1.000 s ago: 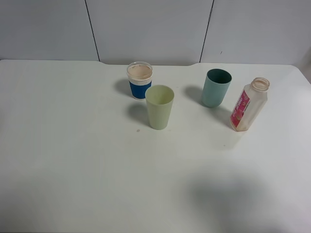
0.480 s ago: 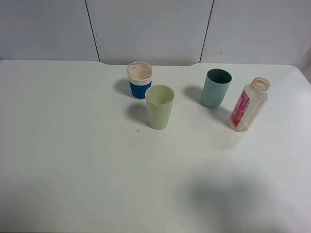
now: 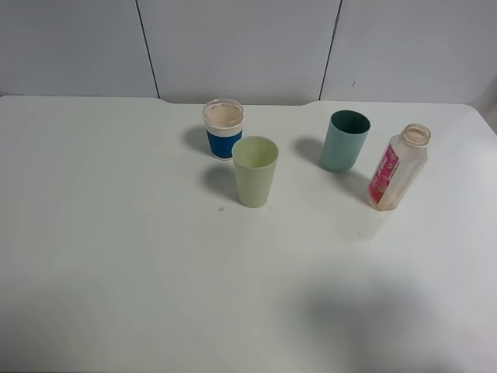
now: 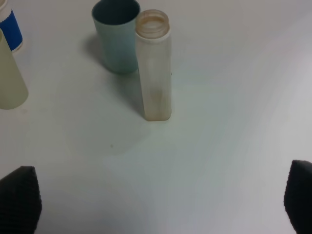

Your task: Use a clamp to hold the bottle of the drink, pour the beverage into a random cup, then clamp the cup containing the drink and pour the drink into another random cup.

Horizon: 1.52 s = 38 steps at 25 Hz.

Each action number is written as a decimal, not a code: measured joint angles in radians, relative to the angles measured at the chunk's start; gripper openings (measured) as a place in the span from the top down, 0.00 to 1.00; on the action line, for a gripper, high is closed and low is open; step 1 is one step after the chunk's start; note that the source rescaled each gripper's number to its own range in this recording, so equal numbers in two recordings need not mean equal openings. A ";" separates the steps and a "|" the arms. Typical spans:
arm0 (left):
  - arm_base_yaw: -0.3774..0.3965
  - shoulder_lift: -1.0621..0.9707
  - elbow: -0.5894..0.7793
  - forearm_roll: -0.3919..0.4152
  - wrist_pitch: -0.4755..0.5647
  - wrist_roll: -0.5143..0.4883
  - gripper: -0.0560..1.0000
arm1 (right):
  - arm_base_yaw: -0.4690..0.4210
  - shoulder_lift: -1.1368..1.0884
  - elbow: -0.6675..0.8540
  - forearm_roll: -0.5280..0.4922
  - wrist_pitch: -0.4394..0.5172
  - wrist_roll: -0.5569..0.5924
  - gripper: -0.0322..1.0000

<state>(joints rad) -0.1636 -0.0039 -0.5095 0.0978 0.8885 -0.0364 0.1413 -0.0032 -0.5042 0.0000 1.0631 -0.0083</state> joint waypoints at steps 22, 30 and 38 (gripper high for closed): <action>0.000 0.000 0.004 -0.077 0.162 -0.001 0.11 | 0.000 0.000 0.000 0.000 0.000 0.000 0.00; 0.021 0.000 0.004 -0.077 0.162 -0.001 0.11 | 0.000 0.000 0.000 0.000 0.000 0.000 0.00; 0.100 0.000 0.004 -0.078 0.162 0.000 0.11 | 0.000 0.000 0.000 0.000 0.000 0.000 0.00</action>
<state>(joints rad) -0.0638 -0.0039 -0.5054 0.0201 1.0503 -0.0362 0.1413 -0.0032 -0.5042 0.0000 1.0631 -0.0083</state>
